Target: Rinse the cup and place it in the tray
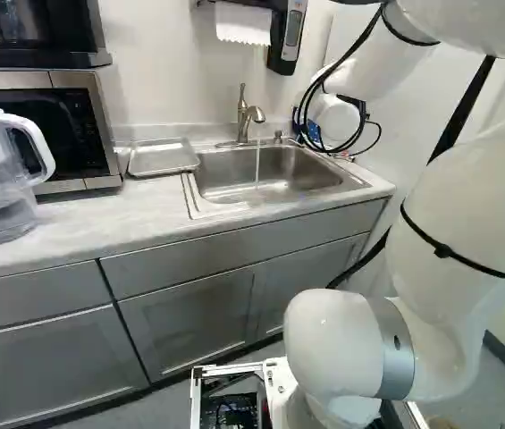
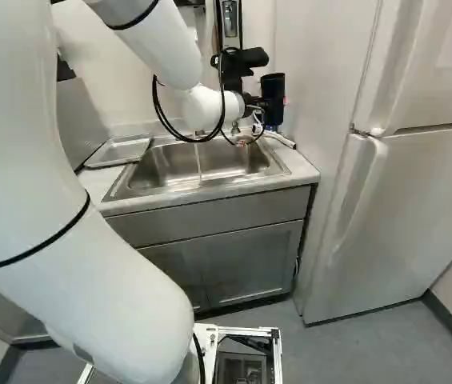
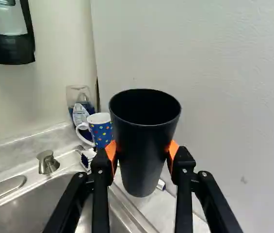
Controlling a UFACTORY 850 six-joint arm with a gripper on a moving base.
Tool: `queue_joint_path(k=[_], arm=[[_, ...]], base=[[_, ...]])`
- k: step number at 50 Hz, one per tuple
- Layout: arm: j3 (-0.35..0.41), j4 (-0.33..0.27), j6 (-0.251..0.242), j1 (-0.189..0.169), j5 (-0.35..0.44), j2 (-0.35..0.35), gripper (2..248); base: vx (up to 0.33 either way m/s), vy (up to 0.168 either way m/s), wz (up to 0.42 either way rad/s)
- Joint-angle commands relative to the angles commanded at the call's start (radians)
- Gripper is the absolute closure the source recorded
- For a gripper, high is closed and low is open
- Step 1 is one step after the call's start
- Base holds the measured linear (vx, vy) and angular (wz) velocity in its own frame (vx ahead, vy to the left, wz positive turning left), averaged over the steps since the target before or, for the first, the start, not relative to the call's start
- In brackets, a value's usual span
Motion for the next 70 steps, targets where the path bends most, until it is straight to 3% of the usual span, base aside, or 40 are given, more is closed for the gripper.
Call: queue_joint_path(k=[33, 62, 70], arm=[[-0.006, -0.01, 0.0, 0.059, -0.016, -0.006, 129], [-0.006, -0.103, 0.0, 0.059, -0.113, -0.006, 129], [-0.006, -0.138, 0.049, 0.059, -0.148, -0.006, 129]], base=[[0.0, 0.0, 0.0], [0.0, 0.0, 0.0], [0.0, 0.0, 0.0]])
